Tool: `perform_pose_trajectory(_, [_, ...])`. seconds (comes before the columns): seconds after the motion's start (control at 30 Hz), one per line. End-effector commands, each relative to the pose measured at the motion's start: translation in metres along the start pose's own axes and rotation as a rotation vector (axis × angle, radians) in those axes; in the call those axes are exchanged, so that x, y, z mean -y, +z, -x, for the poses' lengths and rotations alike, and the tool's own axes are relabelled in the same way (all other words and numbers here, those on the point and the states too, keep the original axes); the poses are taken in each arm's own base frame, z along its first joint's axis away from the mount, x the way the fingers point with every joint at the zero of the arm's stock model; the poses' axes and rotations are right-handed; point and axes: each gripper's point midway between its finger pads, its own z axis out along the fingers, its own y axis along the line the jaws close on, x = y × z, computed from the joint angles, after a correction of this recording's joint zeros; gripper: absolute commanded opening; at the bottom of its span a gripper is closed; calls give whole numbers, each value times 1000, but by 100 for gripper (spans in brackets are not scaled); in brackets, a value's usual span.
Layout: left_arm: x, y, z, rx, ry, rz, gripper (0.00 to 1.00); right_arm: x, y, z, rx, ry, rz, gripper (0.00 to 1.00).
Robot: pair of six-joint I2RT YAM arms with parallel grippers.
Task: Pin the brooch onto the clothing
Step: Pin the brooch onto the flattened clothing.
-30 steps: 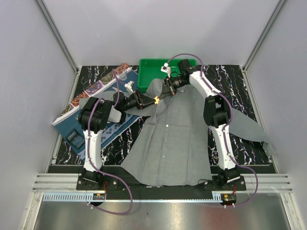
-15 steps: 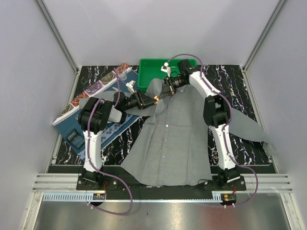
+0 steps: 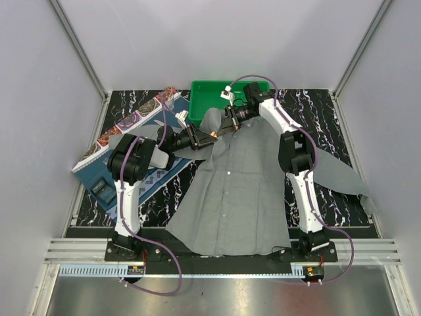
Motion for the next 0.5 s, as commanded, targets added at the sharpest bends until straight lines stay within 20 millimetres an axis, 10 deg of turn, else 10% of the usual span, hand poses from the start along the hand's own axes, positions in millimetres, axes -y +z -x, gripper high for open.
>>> perform_pose_trajectory(0.0, [91,-5,27,125,410,-311,44,-18,-6,12,32,-32,52,0])
perform_pose_trajectory(0.47, [91,-3,30,149,388,-306,30,-22,-8,7,33,-39,69,0])
